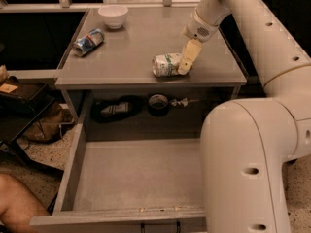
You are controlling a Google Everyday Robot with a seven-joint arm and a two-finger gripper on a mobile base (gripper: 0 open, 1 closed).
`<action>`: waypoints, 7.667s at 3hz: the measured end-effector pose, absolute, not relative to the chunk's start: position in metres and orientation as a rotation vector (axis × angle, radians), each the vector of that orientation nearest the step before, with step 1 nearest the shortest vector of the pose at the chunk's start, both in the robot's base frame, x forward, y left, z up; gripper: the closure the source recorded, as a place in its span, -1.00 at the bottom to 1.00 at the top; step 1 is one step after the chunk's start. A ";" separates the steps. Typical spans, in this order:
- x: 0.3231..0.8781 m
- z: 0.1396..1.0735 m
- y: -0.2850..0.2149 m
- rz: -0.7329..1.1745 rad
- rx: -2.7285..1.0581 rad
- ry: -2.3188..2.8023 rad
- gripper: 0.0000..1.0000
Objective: Place 7up can into top drawer
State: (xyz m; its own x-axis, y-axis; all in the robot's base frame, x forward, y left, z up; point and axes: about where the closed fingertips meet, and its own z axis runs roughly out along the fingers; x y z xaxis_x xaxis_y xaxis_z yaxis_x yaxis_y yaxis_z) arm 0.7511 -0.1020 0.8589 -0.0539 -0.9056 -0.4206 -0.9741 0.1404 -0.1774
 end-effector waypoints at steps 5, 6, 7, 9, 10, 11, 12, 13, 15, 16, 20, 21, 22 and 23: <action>0.742 0.851 -0.083 0.304 -1.831 1.975 -0.20; 0.742 0.851 -0.083 0.304 -1.831 1.975 0.27; 0.742 0.851 -0.083 0.304 -1.831 1.975 0.73; 0.736 0.859 -0.082 0.289 -1.830 1.953 1.00; 0.715 0.868 -0.073 0.276 -1.858 1.934 1.00; 0.685 0.880 -0.072 0.230 -1.863 1.941 1.00; 0.645 0.894 -0.073 0.164 -1.862 1.956 1.00; 0.612 0.895 -0.074 0.150 -1.872 1.982 1.00; 0.564 0.874 -0.085 0.207 -1.888 2.010 1.00; 0.552 0.854 -0.093 0.284 -1.908 1.991 1.00; 0.511 0.749 -0.104 0.447 -1.927 2.039 1.00; 0.511 0.749 -0.104 0.447 -1.928 2.039 1.00; 0.507 0.749 -0.101 0.426 -1.932 2.017 1.00; 0.507 0.719 -0.099 0.446 -1.921 1.970 1.00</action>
Offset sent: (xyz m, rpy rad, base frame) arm -0.0088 0.0055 0.0038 0.0175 0.0415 0.0319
